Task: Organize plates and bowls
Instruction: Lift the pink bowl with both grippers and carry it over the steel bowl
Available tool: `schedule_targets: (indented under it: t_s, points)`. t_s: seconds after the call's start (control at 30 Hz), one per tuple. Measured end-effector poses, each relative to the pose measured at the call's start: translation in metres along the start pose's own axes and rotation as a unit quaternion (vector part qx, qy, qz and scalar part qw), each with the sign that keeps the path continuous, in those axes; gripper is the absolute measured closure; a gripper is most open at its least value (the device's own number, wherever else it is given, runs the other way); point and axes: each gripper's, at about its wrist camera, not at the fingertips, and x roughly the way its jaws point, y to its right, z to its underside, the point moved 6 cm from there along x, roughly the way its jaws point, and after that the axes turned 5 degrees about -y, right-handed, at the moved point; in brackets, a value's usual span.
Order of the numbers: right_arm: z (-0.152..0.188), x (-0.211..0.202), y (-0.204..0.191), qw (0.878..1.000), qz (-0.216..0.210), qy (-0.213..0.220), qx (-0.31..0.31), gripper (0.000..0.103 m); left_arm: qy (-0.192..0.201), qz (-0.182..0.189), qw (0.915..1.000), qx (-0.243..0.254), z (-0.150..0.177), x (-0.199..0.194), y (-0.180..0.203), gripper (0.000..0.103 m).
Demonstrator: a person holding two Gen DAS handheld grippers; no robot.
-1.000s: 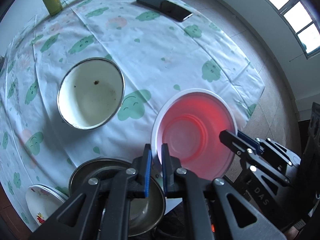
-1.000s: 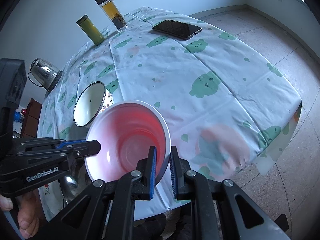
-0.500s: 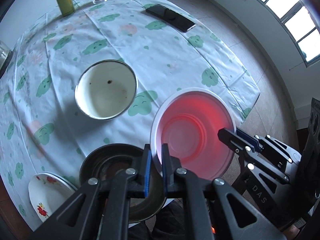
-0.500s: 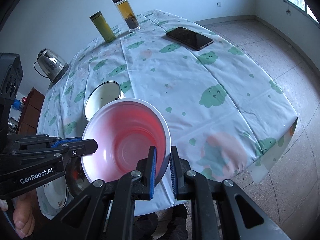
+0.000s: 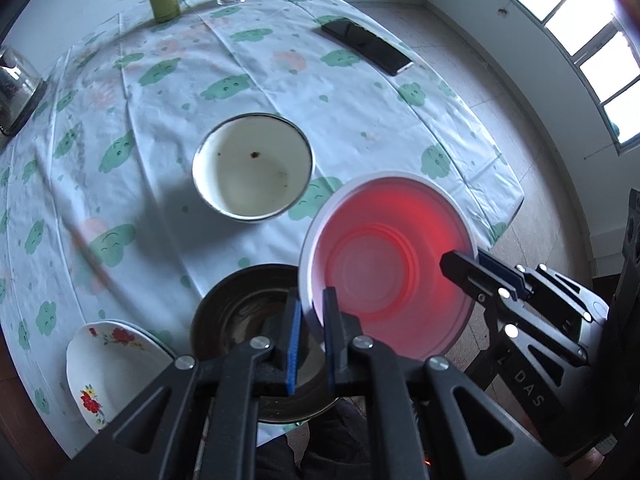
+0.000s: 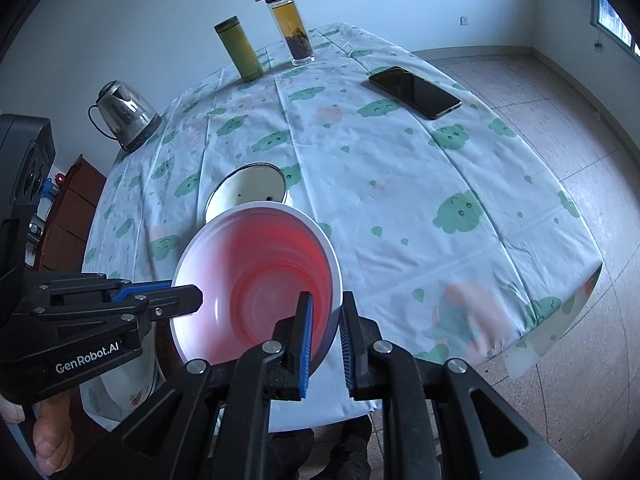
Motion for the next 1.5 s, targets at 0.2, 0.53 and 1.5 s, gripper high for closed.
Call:
schedule_targets:
  t_s: [0.2, 0.53, 1.5]
  points:
    - [-0.001, 0.000, -0.010, 1.000, -0.006, -0.002, -0.009, 0.088, 0.006, -0.003, 0.9999, -0.008, 0.002, -0.006, -0.007, 0.096]
    - [0.000, 0.001, -0.021, 1.000, -0.010, -0.005, -0.022, 0.088, 0.009, -0.002, 0.9997, -0.022, 0.007, -0.009, -0.018, 0.096]
    - [0.001, 0.011, -0.052, 0.998, -0.024, -0.016, -0.057, 0.087, 0.006, -0.011, 0.9984, -0.055, 0.023, -0.008, -0.045, 0.096]
